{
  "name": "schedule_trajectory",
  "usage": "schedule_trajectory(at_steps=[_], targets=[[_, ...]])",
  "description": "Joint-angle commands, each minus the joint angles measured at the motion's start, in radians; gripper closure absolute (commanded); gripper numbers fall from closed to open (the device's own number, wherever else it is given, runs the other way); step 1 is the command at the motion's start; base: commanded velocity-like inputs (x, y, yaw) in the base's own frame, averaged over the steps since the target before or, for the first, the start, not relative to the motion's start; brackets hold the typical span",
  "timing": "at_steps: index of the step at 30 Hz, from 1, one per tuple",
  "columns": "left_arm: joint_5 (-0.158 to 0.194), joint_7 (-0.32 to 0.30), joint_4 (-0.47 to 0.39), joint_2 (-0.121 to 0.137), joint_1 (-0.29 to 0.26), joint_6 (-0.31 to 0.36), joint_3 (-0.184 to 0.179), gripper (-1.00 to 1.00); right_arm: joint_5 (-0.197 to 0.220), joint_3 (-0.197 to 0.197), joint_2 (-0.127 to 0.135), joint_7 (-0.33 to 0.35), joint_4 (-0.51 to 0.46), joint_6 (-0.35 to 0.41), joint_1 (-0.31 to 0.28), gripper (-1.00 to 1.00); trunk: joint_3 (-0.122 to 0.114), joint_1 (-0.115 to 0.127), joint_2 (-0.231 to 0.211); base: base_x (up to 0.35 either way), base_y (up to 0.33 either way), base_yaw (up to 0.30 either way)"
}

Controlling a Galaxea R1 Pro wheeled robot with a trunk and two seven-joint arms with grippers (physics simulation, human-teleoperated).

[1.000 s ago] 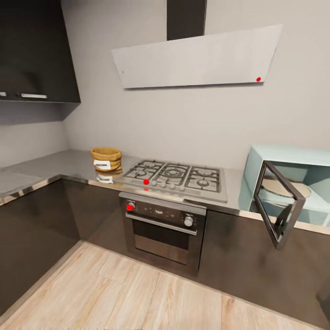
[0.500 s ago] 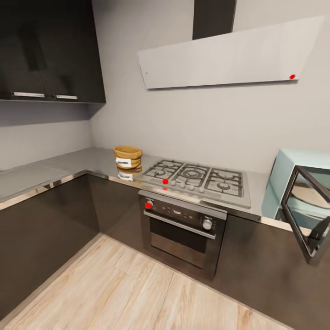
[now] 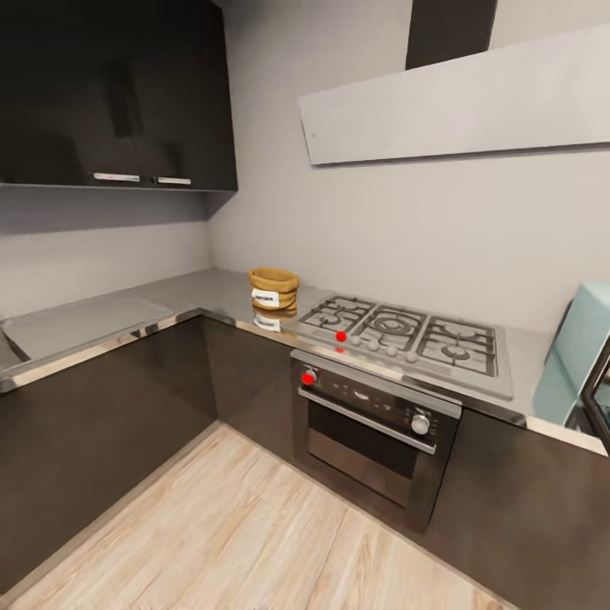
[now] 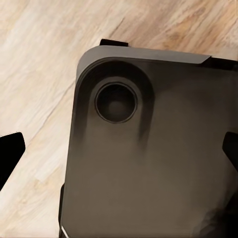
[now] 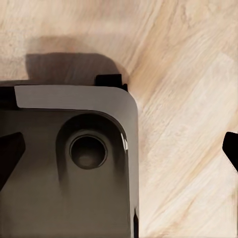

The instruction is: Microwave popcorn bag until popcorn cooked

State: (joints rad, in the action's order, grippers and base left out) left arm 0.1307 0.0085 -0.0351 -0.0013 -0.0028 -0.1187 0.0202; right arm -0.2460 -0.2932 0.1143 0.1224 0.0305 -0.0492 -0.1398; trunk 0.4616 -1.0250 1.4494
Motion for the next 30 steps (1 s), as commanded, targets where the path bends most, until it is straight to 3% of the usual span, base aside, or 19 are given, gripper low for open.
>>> schedule_trajectory(at_steps=[1, 10, 19, 22, 30], targets=[[0.006, 0.0, 0.0, 0.0, -0.001, -0.002, 0.001, -1.0, -0.009, -0.008, 0.0, 0.002, 0.003, -0.005, -0.001, -1.0, 0.001, 0.0, 0.001, 0.0, 0.0, 0.269], [0.006, 0.0, 0.0, 0.003, 0.0, -0.002, 0.001, -1.0, -0.009, -0.008, 0.0, 0.002, 0.003, -0.006, -0.001, -1.0, 0.001, 0.0, 0.001, 0.0, 0.0, 0.23], [0.006, 0.0, 0.0, 0.001, -0.001, -0.002, 0.001, -1.0, -0.016, 0.001, 0.004, 0.002, 0.002, -0.002, -0.001, -1.0, 0.001, 0.0, 0.001, 0.0, 0.0, 0.01], [0.006, -0.001, 0.0, 0.002, 0.0, -0.001, 0.001, -1.0, -0.04, 0.002, -0.004, 0.002, 0.002, -0.002, -0.001, -1.0, 0.001, 0.0, 0.001, 0.003, 0.0, 0.0], [0.007, -0.008, 0.0, 0.004, -0.001, 0.003, -0.002, -1.0, -0.055, 0.002, -0.007, 0.002, 0.002, -0.001, -0.001, -1.0, 0.001, 0.0, 0.001, 0.243, 0.103, 0.0]])
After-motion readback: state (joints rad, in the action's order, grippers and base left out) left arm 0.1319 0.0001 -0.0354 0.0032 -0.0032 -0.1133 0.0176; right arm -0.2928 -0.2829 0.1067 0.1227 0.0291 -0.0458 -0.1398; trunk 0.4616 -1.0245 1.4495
